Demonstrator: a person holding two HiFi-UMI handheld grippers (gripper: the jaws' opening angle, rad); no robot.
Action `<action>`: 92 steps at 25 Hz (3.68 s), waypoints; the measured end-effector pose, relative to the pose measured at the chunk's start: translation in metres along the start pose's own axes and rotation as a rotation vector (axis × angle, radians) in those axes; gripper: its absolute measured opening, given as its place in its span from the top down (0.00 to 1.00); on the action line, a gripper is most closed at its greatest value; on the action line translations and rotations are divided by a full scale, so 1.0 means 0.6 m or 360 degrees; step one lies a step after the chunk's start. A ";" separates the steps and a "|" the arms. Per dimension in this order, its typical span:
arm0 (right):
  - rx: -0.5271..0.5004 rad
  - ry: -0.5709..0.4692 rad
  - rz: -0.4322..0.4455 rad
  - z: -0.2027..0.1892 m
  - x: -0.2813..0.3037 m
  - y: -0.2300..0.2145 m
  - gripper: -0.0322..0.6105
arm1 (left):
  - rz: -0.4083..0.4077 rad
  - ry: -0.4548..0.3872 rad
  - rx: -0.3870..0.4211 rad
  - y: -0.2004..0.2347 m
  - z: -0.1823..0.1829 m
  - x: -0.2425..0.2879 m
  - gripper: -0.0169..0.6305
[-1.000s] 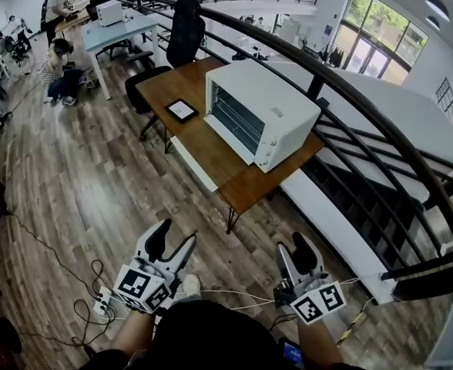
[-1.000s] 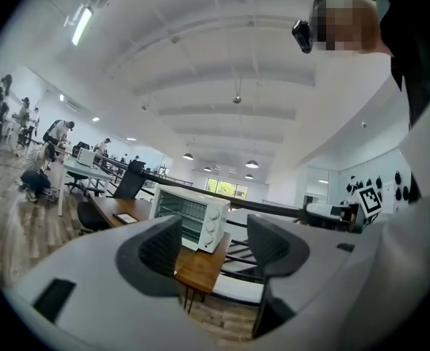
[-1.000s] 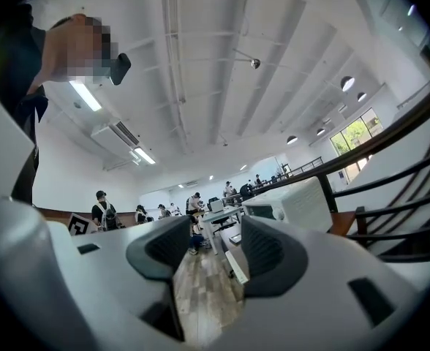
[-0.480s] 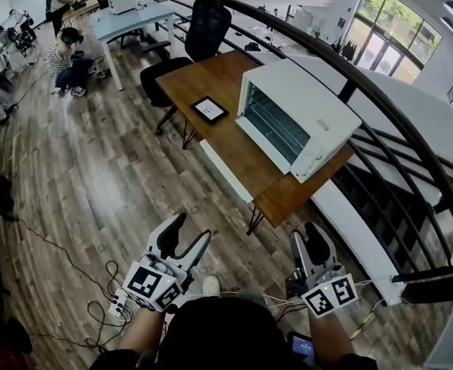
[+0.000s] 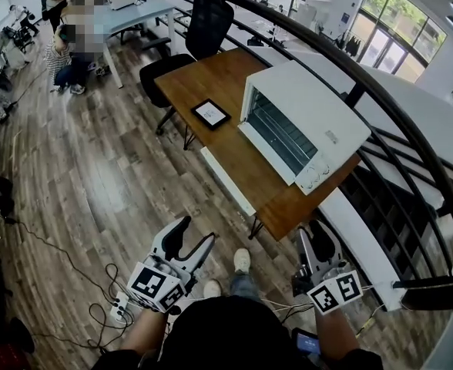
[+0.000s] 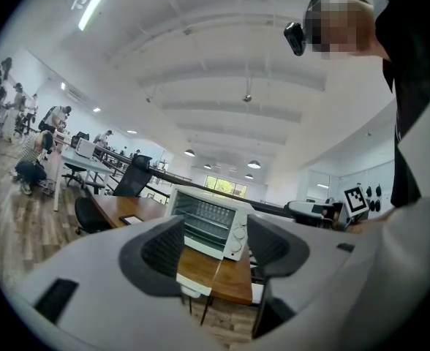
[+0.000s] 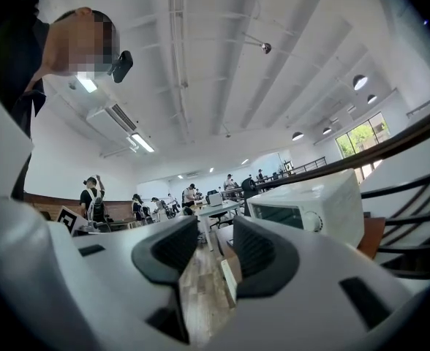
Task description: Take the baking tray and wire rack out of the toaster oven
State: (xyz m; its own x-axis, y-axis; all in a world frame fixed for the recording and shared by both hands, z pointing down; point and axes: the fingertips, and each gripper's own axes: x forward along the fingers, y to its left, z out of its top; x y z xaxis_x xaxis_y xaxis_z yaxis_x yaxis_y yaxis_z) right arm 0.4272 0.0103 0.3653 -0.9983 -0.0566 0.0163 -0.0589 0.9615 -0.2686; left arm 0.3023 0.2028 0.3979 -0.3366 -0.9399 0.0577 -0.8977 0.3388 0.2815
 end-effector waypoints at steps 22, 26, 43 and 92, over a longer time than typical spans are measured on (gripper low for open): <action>-0.0057 -0.0076 0.0169 0.105 0.210 -0.240 0.76 | -0.0061 0.0071 -0.0214 0.054 0.018 0.392 0.56; 0.0004 -0.0076 0.0245 0.106 0.196 -0.255 0.84 | -0.0035 0.0142 -0.0426 0.060 -0.026 0.441 0.59; 0.0194 -0.0078 0.0120 0.128 0.178 -0.269 0.85 | -0.0112 0.0335 -0.0736 0.101 -0.108 0.609 0.62; 0.0238 -0.0062 -0.0660 0.033 0.232 -0.209 0.88 | -0.0578 0.0628 -0.1550 0.124 -0.150 0.652 0.95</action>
State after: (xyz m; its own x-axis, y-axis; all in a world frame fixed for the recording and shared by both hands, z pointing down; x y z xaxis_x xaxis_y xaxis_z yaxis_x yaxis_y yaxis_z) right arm 0.2955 -0.1232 0.3821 -0.8893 -0.4423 0.1165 -0.4511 0.8060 -0.3832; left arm 0.1293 -0.1434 0.5279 0.1705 -0.9828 0.0711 -0.2596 0.0248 0.9654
